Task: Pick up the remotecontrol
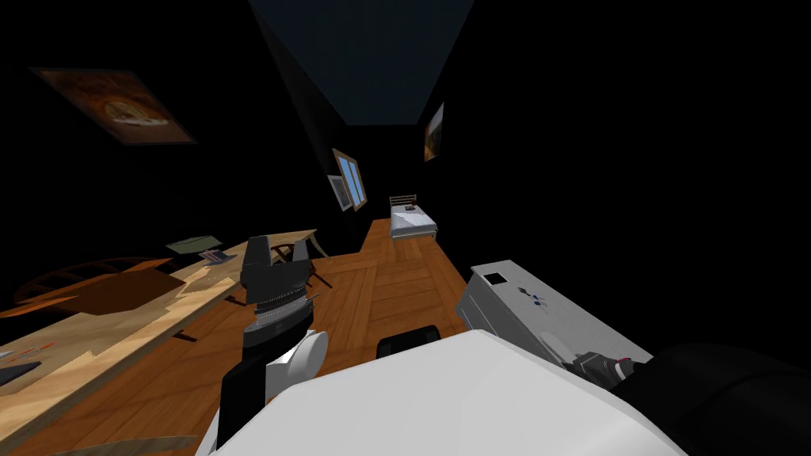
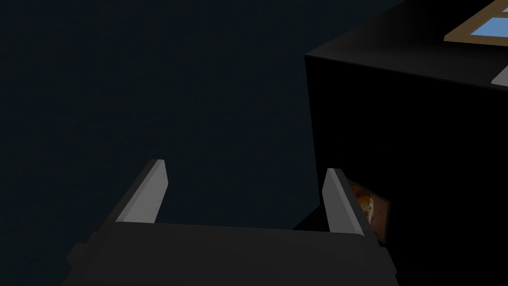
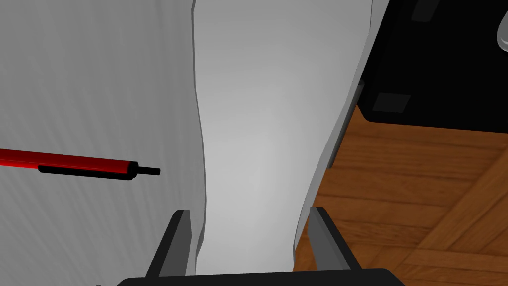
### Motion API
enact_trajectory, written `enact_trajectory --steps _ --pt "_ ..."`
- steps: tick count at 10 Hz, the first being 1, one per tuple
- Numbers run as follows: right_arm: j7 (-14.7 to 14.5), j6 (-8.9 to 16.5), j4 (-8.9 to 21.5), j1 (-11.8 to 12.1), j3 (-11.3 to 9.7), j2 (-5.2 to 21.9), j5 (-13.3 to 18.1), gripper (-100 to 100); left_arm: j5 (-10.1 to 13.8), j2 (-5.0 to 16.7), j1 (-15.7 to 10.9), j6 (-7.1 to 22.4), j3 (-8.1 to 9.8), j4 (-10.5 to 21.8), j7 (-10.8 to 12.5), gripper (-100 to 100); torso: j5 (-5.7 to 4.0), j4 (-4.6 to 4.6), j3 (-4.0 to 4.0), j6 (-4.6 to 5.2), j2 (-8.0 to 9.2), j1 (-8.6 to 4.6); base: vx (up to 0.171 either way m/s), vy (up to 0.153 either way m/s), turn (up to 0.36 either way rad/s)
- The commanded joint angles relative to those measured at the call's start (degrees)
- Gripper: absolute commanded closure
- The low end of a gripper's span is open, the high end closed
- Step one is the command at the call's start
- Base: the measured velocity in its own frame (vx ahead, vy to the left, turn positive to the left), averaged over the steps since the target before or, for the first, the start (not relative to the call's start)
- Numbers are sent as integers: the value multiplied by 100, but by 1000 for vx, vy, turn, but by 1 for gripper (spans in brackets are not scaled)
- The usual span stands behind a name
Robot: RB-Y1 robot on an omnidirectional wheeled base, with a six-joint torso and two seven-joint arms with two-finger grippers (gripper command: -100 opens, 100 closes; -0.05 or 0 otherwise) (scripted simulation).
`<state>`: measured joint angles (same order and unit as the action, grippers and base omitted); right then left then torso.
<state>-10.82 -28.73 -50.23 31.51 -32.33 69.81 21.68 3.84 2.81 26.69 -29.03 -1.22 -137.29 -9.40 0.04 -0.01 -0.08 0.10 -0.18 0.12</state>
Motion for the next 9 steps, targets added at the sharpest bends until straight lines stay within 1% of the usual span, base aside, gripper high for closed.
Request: enact_trajectory --steps 1,2,3,4,6,7,8,9 --pt "0 0 0 0 0 0 0 100 0 0 0 0 0 0 0 0 0 0 0 0 0 0 0 0 0" --pt "-2 1 0 0 0 0 1 100 0 0 0 0 0 0 0 0 0 0 -1 1 -1 0 0 0 0" --pt "-2 1 0 0 0 0 1 0 0 0 0 0 0 0 0 0 0 0 -1 1 -1 0 0 0 0" --pt "-39 16 -127 67 23 98 -2 100 0 0 0 0 0 0 0 0 0 0 -1 1 -2 0 45 -5 -202" --pt "-100 -17 -396 173 51 356 3 100 0 0 1 0 1 0 0 0 5 -6 -10 14 -17 4 96 6 -294" --pt "-113 -23 -450 194 56 408 5 100 0 0 2 0 1 0 0 0 7 -8 -18 15 -33 11 105 20 -150" --pt "-103 -41 -353 166 44 352 6 100 0 0 1 0 0 0 0 0 7 -7 -21 -1 -37 14 36 9 -12" --pt "-101 -43 -362 168 45 360 5 0 0 0 0 0 0 0 0 0 4 -5 -14 -3 -24 9 7 2 4"
